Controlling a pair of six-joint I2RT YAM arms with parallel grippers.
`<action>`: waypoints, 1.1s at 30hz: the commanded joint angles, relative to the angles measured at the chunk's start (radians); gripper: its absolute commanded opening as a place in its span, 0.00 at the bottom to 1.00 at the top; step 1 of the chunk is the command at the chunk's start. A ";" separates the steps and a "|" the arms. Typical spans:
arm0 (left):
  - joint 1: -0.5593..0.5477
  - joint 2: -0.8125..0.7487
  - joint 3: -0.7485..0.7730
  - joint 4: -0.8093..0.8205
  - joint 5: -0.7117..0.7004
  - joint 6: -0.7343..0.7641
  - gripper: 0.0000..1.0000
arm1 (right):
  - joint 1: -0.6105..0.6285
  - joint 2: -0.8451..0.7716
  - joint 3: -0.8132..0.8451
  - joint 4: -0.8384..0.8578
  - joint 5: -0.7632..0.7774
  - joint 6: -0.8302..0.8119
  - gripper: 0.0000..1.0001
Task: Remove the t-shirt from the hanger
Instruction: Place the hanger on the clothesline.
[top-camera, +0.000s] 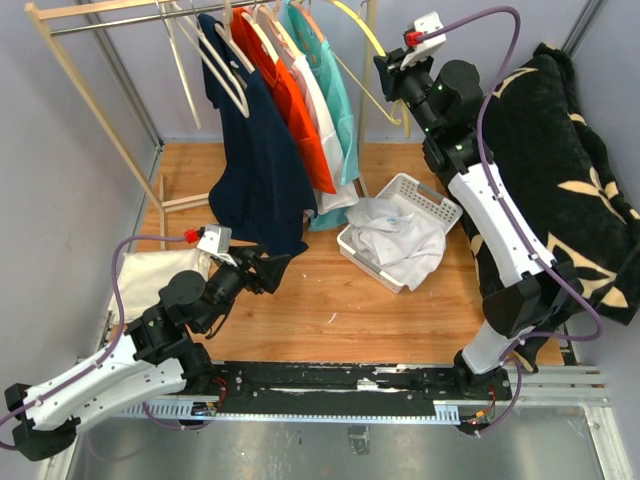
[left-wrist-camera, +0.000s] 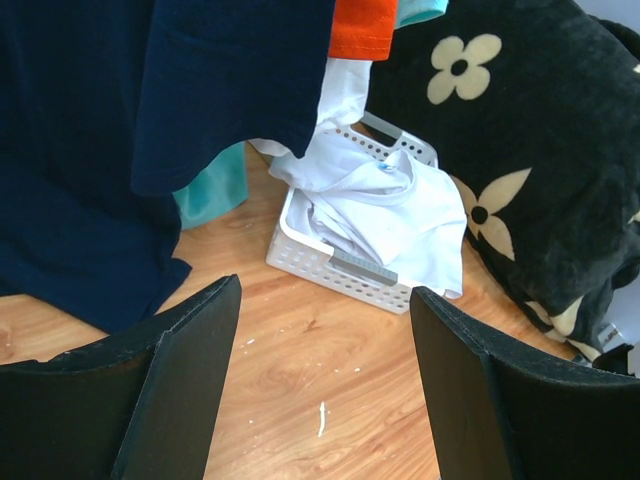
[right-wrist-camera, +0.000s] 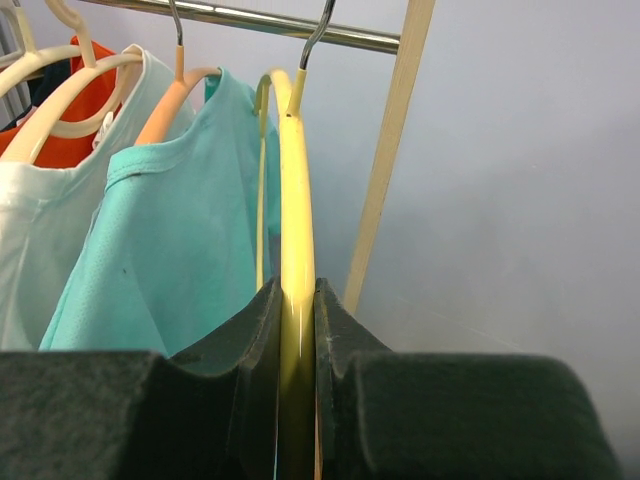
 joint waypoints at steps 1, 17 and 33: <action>-0.006 -0.010 -0.008 0.009 -0.027 -0.005 0.73 | 0.011 0.023 0.069 0.071 0.016 -0.017 0.01; -0.007 -0.011 -0.004 0.018 -0.054 0.025 0.73 | 0.010 0.135 0.162 0.080 0.024 -0.031 0.01; -0.007 -0.012 0.005 0.018 -0.059 0.031 0.74 | 0.010 0.184 0.175 0.080 0.024 -0.028 0.01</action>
